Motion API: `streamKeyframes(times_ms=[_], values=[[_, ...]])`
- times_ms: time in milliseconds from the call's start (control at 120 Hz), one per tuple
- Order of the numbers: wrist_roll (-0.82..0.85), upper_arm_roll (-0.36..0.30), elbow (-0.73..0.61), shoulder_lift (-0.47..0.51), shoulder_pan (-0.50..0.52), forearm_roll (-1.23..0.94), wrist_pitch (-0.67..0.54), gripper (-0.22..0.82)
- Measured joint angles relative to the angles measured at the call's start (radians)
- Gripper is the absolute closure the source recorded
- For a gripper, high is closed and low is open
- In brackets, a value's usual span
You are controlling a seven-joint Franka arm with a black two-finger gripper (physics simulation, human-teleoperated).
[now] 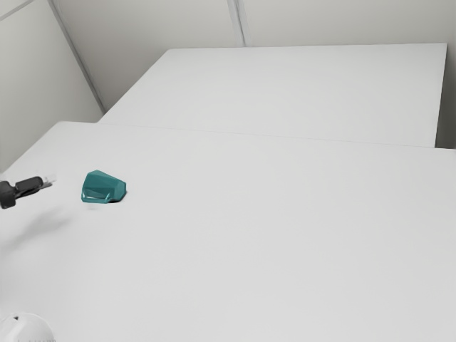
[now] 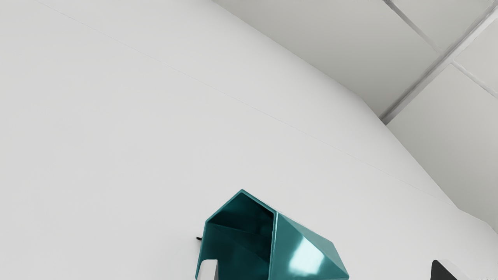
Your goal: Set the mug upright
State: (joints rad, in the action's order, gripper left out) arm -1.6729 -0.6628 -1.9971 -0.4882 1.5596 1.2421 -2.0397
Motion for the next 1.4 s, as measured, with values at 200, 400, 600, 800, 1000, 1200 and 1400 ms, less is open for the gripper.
streamKeyframes(times_ms=[200, 400, 600, 800, 1000, 1200, 1400], values=[[-0.123, -0.044, 0.027, -0.086, 0.023, 0.006, -0.012, 0.01], [-0.203, -0.045, 0.065, -0.142, -0.045, 0.005, -0.044, 0.02], [-0.26, -0.043, 0.056, -0.162, -0.094, 0.006, -0.08, 0.02], [-0.3, -0.04, 0.026, -0.155, -0.113, 0.006, -0.107, 0.03], [-0.33, -0.04, -0.004, -0.15, -0.134, 0.007, -0.134, 0.05], [-0.351, -0.041, -0.017, -0.149, -0.145, 0.012, -0.153, 0.06], [-0.365, -0.044, -0.019, -0.143, -0.148, 0.017, -0.164, 0.2]])
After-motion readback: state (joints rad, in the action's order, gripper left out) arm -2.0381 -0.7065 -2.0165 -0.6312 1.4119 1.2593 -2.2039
